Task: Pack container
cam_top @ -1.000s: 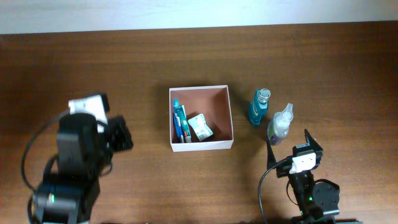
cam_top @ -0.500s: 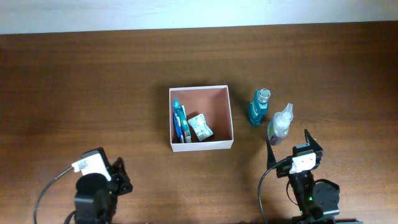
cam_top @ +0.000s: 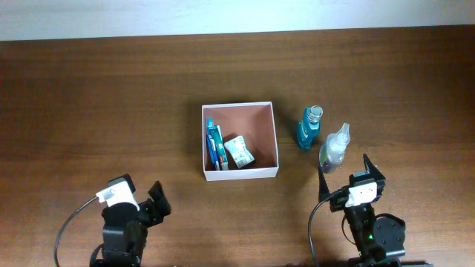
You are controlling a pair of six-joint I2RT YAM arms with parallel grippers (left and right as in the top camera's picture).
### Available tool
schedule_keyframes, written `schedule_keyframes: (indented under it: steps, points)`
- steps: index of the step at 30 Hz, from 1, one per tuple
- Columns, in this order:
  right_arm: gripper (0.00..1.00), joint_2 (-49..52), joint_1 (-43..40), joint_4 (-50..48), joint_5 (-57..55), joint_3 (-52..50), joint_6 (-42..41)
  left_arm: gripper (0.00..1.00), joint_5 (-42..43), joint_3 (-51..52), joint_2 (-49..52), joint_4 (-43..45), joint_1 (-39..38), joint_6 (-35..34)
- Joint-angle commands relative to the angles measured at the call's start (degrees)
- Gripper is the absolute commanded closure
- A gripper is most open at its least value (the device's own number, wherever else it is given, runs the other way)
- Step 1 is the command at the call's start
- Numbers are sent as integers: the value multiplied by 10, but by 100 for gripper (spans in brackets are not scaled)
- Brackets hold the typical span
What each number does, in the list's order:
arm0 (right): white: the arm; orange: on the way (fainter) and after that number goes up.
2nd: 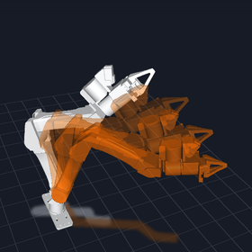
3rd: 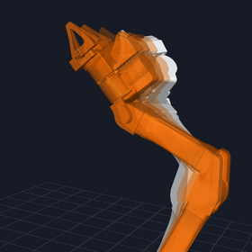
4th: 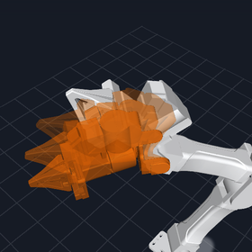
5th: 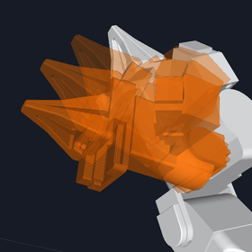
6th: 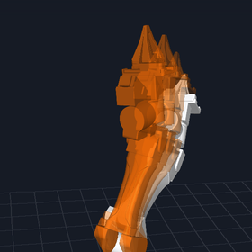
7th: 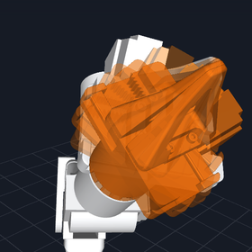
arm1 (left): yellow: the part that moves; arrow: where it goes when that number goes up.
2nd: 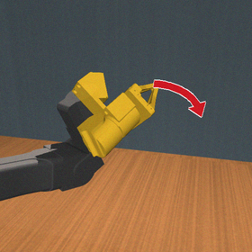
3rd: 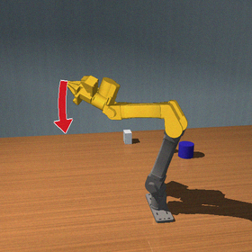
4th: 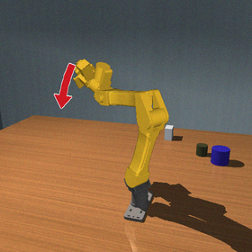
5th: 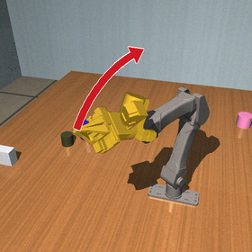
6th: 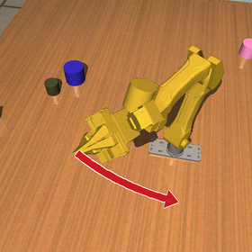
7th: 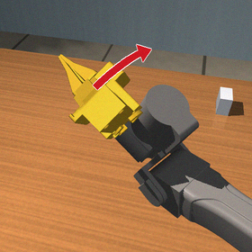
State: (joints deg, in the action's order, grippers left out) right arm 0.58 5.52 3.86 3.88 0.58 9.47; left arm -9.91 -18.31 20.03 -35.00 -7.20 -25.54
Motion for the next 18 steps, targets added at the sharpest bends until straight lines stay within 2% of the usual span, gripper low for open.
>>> schedule_keyframes:
  steps: [1,3,7,9,14,18]
  points:
    - [2,-4,5,3,-5,-3,2,1,-26,8,-2,4,1,-58]
    - [2,-4,5,3,-5,-3,2,1,-54,8,-2,9,1,-77]
    - [2,-4,5,3,-5,-3,2,1,-60,8,-2,12,1,-68]
    - [2,-4,5,3,-5,-3,2,1,-43,9,-2,34,1,-11]
    - [2,-4,5,3,-5,-3,2,1,103,19,-2,119,1,129]
    - [2,-4,5,3,-5,-3,2,1,122,29,-2,151,2,152]
